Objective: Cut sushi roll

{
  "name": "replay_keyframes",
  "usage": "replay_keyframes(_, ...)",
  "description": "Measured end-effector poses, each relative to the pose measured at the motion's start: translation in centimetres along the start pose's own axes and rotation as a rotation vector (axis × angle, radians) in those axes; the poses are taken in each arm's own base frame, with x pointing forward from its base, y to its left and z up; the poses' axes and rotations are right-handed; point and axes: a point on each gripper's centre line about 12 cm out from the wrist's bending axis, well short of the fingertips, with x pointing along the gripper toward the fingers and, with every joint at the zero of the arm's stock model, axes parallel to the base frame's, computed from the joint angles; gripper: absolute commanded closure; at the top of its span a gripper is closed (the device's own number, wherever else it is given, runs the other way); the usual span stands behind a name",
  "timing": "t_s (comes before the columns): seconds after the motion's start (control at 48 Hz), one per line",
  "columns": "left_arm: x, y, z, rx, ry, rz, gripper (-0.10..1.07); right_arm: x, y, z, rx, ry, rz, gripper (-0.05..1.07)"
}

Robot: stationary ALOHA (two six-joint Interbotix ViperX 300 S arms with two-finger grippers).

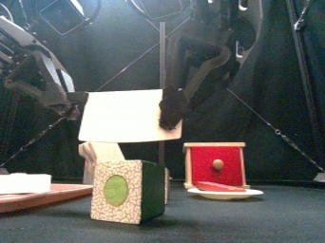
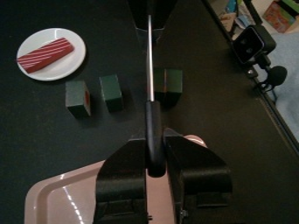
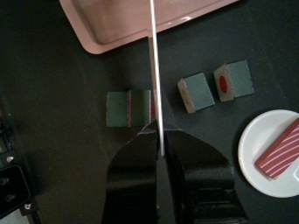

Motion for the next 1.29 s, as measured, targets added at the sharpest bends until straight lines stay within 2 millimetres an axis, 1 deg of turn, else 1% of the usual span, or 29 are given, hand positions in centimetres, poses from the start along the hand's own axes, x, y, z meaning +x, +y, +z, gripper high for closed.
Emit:
replay_keyframes(0.125,0.0,-0.4,0.0,0.007,0.002,-0.01,0.67,-0.2,0.7,-0.2,0.008,0.005,0.022,0.76)
replay_keyframes(0.25,0.3,-1.0,-0.4,0.02,0.017,-0.029,0.67,0.4,1.3,-0.7,0.008,0.017,0.038,0.76)
replay_keyframes(0.5,1.4,-1.1,-1.8,0.019,0.073,-0.029,0.67,1.3,1.8,-1.4,0.007,0.037,0.041,0.76)
replay_keyframes(0.729,1.5,-1.2,-1.7,0.019,0.074,-0.033,0.67,1.1,2.2,-1.5,0.009,0.035,0.065,0.76)
replay_keyframes(1.292,1.6,-1.7,-1.7,0.025,0.074,-0.044,0.67,1.5,2.3,-1.8,0.008,0.043,0.063,0.76)
